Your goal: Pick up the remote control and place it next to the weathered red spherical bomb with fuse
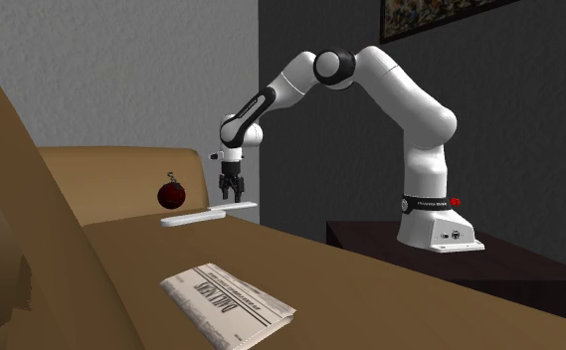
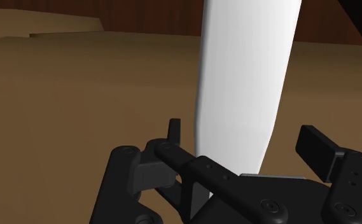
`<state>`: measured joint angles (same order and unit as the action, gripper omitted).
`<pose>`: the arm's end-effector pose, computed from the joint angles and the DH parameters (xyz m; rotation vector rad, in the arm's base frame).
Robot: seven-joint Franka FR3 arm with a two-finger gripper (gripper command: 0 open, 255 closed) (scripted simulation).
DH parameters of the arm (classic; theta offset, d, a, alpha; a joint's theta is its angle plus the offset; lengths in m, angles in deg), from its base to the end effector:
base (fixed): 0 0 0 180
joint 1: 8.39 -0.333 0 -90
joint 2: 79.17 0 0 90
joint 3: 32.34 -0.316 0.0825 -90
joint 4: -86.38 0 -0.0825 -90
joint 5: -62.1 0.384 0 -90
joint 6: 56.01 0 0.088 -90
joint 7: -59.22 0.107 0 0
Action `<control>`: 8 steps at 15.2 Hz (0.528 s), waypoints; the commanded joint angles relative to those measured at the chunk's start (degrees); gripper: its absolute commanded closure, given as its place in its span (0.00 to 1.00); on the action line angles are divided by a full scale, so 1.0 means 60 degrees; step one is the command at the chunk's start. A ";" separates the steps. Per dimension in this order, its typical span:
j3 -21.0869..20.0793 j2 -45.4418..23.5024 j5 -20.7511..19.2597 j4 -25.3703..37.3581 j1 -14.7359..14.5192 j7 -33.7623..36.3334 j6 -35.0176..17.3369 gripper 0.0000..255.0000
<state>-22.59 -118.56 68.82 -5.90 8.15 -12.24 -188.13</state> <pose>0.6314 -0.2921 0.2303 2.8979 1.1397 -0.0031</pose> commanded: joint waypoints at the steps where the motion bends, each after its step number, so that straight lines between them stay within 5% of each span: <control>1: 0.0000 0.0000 0.0000 0.0000 0.0000 0.0000 0.0000 0.00; 8: 0.0099 0.0751 -0.0132 0.0063 -0.0082 0.0077 0.0809 0.00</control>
<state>-22.02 -114.24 68.06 -5.40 7.66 -11.77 -183.37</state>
